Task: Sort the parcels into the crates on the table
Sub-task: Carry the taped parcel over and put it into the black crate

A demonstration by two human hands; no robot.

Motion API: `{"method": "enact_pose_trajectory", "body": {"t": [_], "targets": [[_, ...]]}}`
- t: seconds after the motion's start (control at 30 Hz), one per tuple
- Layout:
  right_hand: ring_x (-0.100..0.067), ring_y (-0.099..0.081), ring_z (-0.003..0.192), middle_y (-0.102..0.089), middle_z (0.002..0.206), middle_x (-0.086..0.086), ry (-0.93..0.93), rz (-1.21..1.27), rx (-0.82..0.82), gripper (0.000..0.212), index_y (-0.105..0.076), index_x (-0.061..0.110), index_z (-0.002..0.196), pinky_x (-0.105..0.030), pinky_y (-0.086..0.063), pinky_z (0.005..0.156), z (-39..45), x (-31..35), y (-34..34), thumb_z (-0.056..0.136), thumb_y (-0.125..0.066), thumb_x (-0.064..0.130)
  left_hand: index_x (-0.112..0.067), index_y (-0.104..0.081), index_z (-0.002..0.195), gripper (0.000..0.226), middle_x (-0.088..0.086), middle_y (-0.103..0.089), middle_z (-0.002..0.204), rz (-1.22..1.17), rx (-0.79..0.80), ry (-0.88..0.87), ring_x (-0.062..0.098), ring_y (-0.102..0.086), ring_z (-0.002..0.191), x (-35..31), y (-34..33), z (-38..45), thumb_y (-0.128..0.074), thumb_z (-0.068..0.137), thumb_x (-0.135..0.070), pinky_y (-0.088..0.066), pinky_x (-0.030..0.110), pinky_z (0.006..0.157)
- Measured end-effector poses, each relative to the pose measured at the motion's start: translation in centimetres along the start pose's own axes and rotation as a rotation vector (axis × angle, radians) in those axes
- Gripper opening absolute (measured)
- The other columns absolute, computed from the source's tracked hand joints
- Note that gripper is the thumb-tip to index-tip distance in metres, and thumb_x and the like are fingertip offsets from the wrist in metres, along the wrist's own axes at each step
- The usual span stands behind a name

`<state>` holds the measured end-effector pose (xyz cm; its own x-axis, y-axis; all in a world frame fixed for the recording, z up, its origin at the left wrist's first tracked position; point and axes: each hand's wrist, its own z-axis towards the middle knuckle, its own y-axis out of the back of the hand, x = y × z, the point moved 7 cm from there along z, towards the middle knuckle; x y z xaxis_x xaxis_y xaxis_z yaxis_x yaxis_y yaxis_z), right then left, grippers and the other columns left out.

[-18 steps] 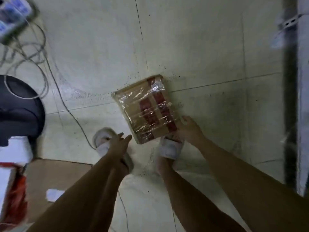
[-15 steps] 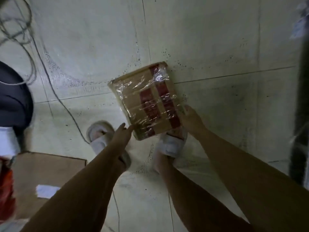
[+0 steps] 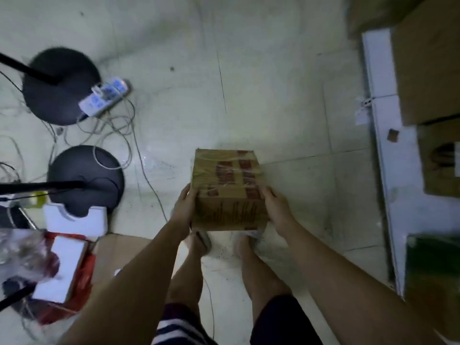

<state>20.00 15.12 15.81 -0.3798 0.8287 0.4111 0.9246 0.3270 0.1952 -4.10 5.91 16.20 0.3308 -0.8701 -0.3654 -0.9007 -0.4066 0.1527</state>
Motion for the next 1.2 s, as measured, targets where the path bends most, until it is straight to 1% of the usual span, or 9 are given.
{"method": "enact_pose_trajectory", "body": {"t": [0.07,0.2,0.33,0.4,0.53,0.67,0.87,1.0,1.2], "targets": [[-0.004,-0.072,0.078,-0.075,0.1,0.007,0.066,0.067,0.033,0.031,-0.071,0.029,0.106,-0.018,-0.053,0.055,-7.4,4.6,1.4,0.099,-0.05,0.05,-0.049,-0.05,0.132,0.051,-0.005,-0.061,0.128,0.0,0.036,-0.075,0.017,-0.059,0.108,-5.1,1.1,-7.4,-0.054,0.085,-0.07,-0.05,0.035,0.069],[-0.018,-0.07,0.102,-0.07,0.117,0.002,0.225,0.201,0.104,0.047,-0.057,0.028,0.13,-0.041,-0.06,0.083,-18.7,14.4,4.9,0.091,-0.061,0.054,-0.057,-0.043,0.135,0.051,-0.01,-0.058,0.127,-0.023,0.044,-0.242,0.016,-0.056,0.106,-15.6,3.0,-19.5,-0.059,0.087,-0.063,-0.05,0.042,0.074],[-0.012,-0.073,0.096,-0.074,0.11,0.007,0.473,0.203,0.109,0.052,-0.058,0.031,0.128,-0.044,-0.06,0.086,-26.1,23.0,7.8,0.085,-0.064,0.058,-0.059,-0.032,0.142,0.078,-0.012,-0.052,0.13,-0.061,0.04,-0.406,0.024,-0.046,0.118,-23.2,4.4,-27.8,-0.064,0.072,-0.068,-0.038,0.062,0.094],[-0.012,-0.072,0.097,-0.074,0.107,0.011,0.582,0.236,0.118,0.039,-0.061,0.038,0.118,-0.045,-0.059,0.088,-28.5,27.1,8.8,0.085,-0.064,0.058,-0.06,-0.04,0.136,0.067,-0.013,-0.055,0.131,-0.04,0.066,-0.493,0.024,-0.049,0.119,-26.8,4.4,-30.5,-0.061,0.073,-0.072,-0.041,0.064,0.092],[-0.011,-0.066,0.111,-0.067,0.125,0.011,0.751,0.274,0.159,0.046,-0.056,0.04,0.132,-0.044,-0.054,0.097,-32.4,35.3,9.7,0.091,-0.058,0.059,-0.062,-0.055,0.119,0.047,-0.013,-0.071,0.112,-0.079,0.036,-0.664,0.024,-0.059,0.11,-34.5,5.3,-35.3,-0.057,0.073,-0.072,-0.049,0.055,0.083],[-0.015,-0.055,0.126,-0.056,0.14,0.012,0.877,0.288,0.186,0.068,-0.043,0.056,0.133,-0.05,-0.047,0.105,-36.7,43.5,9.7,0.072,-0.056,0.083,-0.058,-0.066,0.098,0.036,-0.018,-0.074,0.084,-0.151,-0.01,-0.791,0.022,-0.063,0.099,-42.6,7.0,-40.3,-0.058,0.067,-0.073,-0.049,0.043,0.071],[-0.02,-0.052,0.127,-0.051,0.145,0.008,1.021,0.257,0.137,0.072,-0.03,0.05,0.147,-0.048,-0.046,0.103,-40.7,56.1,8.8,0.083,-0.047,0.077,-0.047,-0.06,0.124,0.055,-0.018,-0.075,0.09,-0.144,-0.081,-0.997,0.011,-0.061,0.09,-54.3,10.1,-45.8,-0.05,0.077,-0.076,-0.039,0.039,0.068],[-0.02,-0.05,0.129,-0.048,0.146,0.007,1.088,0.223,0.119,0.079,-0.028,0.048,0.149,-0.049,-0.046,0.104,-42.4,64.0,7.7,0.079,-0.048,0.079,-0.055,-0.069,0.089,0.023,-0.014,-0.076,0.085,-0.198,-0.069,-1.072,0.016,-0.067,0.087,-62.1,12.5,-46.6,-0.053,0.082,-0.069,-0.046,0.037,0.064],[-0.023,-0.051,0.128,-0.048,0.148,0.003,1.096,0.201,0.118,0.073,-0.032,0.045,0.149,-0.057,-0.042,0.107,-42.2,74.5,5.4,0.085,-0.053,0.073,-0.052,-0.072,0.081,0.026,-0.01,-0.076,0.086,-0.224,0.0,-1.12,0.016,-0.069,0.088,-72.2,15.8,-44.4,-0.053,0.077,-0.07,-0.053,0.041,0.068]]}}
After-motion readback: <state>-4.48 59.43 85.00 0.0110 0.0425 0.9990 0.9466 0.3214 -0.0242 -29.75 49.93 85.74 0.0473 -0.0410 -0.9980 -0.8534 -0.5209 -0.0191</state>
